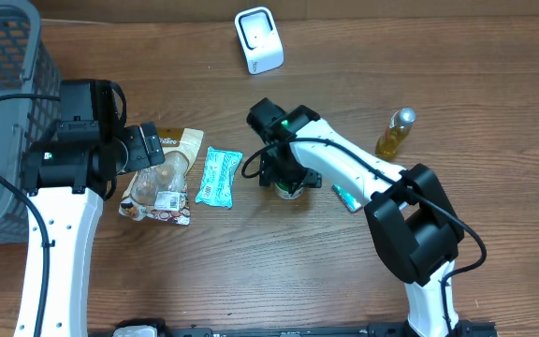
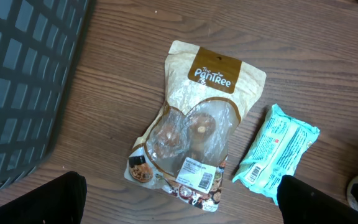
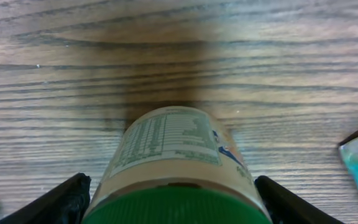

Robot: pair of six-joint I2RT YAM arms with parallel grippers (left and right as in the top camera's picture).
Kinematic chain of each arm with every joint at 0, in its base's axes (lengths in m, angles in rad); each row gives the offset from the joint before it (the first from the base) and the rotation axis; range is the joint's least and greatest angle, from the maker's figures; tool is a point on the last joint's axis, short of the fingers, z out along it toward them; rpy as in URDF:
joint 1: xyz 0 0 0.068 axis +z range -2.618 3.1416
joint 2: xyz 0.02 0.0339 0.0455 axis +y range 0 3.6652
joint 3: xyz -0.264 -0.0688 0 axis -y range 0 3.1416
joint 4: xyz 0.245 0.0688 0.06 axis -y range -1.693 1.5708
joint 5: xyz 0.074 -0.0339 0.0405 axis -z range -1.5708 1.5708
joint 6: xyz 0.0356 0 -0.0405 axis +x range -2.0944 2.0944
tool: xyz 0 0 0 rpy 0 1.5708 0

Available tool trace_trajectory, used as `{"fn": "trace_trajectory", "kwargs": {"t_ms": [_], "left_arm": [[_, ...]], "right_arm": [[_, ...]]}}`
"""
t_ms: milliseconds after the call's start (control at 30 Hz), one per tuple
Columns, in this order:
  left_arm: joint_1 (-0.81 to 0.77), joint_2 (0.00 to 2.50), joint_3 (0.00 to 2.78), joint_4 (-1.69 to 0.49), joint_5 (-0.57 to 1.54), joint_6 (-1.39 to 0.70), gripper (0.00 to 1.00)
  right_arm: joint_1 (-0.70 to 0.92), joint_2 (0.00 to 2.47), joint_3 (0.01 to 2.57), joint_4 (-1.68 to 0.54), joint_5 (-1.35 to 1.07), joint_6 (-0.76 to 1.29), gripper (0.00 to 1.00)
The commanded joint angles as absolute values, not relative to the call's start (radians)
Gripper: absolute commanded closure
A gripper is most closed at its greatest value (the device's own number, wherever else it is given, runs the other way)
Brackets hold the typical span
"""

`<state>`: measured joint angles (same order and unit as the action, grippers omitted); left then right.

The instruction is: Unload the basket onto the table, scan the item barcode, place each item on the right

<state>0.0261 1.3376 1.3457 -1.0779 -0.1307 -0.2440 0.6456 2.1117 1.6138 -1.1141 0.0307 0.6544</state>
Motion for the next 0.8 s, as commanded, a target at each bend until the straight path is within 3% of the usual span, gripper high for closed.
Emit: {"fn": "trace_trajectory", "kwargs": {"t_ms": [0, 433, 767], "left_arm": [[0.024, 1.341, 1.359, -1.076, -0.130, -0.255, 0.01], [0.024, 1.341, 1.359, -1.076, -0.130, -0.255, 0.00], [0.024, 1.341, 1.359, -1.076, -0.130, -0.255, 0.00]], "right_arm": [[0.593, 2.122, 1.621, -1.119, -0.075, 0.658, 0.20], [0.579, 2.122, 1.621, -1.135, -0.068, 0.603, 0.20], [0.621, 2.122, 1.621, -1.131, -0.035, 0.453, 0.34]]}}
